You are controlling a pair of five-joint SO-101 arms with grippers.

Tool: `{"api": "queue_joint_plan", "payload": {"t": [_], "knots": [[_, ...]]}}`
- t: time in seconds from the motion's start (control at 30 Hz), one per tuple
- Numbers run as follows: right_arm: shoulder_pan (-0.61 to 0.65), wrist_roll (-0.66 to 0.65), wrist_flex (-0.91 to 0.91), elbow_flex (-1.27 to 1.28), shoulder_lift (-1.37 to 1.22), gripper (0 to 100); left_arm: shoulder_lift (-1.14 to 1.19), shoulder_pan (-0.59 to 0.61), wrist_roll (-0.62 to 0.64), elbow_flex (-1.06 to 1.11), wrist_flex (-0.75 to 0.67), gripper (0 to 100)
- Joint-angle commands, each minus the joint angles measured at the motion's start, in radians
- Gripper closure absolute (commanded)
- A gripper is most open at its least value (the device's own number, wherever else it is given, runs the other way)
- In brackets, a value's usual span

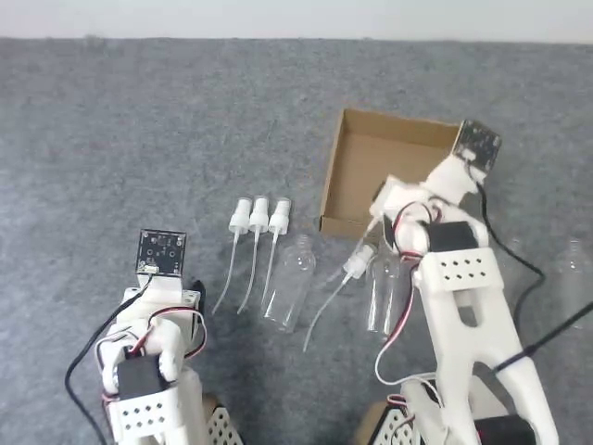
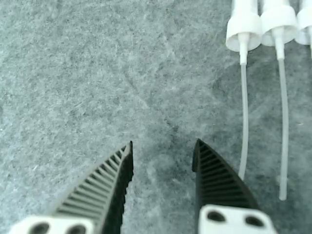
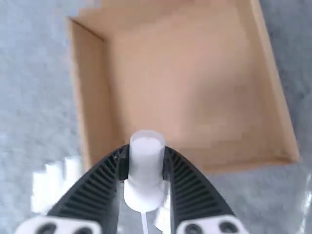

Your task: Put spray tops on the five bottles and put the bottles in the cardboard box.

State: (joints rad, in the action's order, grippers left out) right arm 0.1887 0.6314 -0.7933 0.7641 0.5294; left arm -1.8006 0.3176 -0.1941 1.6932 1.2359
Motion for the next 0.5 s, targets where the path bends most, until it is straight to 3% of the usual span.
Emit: {"api": "queue_joint_plan", "payload": {"t": [0.0, 0.47], "knots": [[0.048, -0.018, -0.013, -0.157, 0.038, 99.2, -0.021, -0.002, -0.006, -0.008, -0.015, 82], [0.351, -0.025, -0.062, -0.450, -0.099, 99.0, -0.021, -0.002, -0.006, -0.008, -0.015, 82]]}}
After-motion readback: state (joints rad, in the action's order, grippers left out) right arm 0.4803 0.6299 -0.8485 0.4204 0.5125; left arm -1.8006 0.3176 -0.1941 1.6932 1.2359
